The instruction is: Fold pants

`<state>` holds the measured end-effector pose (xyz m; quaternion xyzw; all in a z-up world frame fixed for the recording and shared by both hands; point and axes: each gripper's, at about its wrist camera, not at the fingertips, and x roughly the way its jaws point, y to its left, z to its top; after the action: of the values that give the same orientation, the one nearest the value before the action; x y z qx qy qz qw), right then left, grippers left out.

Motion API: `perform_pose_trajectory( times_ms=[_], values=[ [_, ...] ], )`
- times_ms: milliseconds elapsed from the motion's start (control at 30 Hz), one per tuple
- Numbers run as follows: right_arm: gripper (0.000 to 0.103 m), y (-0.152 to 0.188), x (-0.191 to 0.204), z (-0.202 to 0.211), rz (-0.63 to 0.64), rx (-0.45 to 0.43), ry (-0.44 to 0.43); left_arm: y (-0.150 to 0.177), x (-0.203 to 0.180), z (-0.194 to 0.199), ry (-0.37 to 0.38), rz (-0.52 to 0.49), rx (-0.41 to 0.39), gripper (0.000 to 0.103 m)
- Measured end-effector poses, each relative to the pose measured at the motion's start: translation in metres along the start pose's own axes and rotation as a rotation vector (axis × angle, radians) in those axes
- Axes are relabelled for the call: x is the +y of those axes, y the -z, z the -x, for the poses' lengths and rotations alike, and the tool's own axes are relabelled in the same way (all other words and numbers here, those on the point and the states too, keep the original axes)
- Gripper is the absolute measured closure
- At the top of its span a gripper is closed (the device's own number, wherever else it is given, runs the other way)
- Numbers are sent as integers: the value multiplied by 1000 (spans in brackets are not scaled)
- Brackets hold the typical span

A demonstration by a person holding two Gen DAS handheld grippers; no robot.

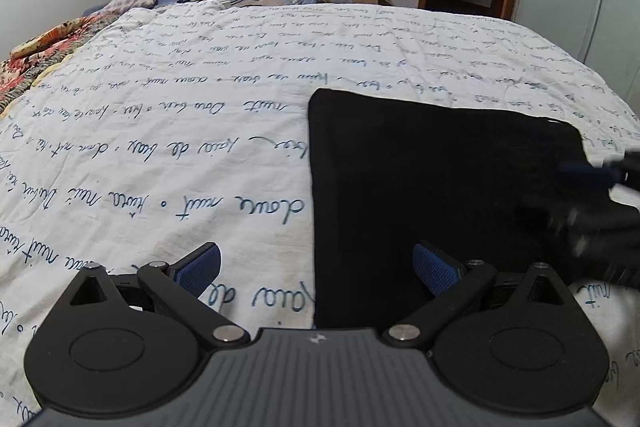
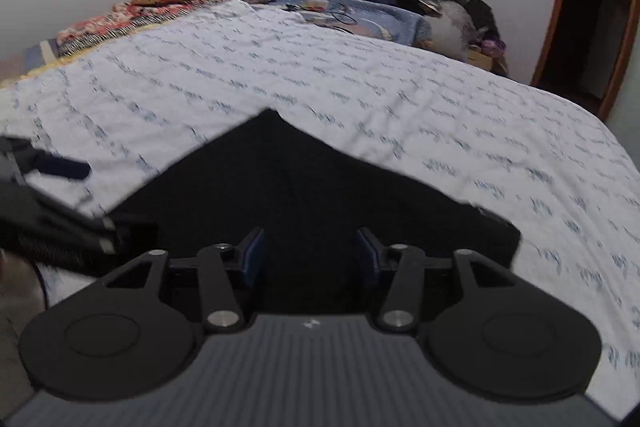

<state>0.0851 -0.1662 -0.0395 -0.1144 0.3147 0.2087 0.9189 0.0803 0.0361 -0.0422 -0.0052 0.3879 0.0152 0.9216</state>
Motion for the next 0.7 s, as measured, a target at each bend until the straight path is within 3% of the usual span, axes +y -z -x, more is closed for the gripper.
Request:
perform_pose_trajectory(
  times_ms=[167,367,533,700],
  values=[
    [41,24,9,-9,20,16,68,1,-14,8,4,-36,-13,0],
    [37,27,19,23,-28,-83,190,1,-28,17,24,-60,-35,0],
    [32,43,19,49,-103,-98,175,4,-35,20,40,-62,-28,0],
    [19,57,27,62,-124,-91,188,8,-43,24,54,-82,-26,0]
  ],
)
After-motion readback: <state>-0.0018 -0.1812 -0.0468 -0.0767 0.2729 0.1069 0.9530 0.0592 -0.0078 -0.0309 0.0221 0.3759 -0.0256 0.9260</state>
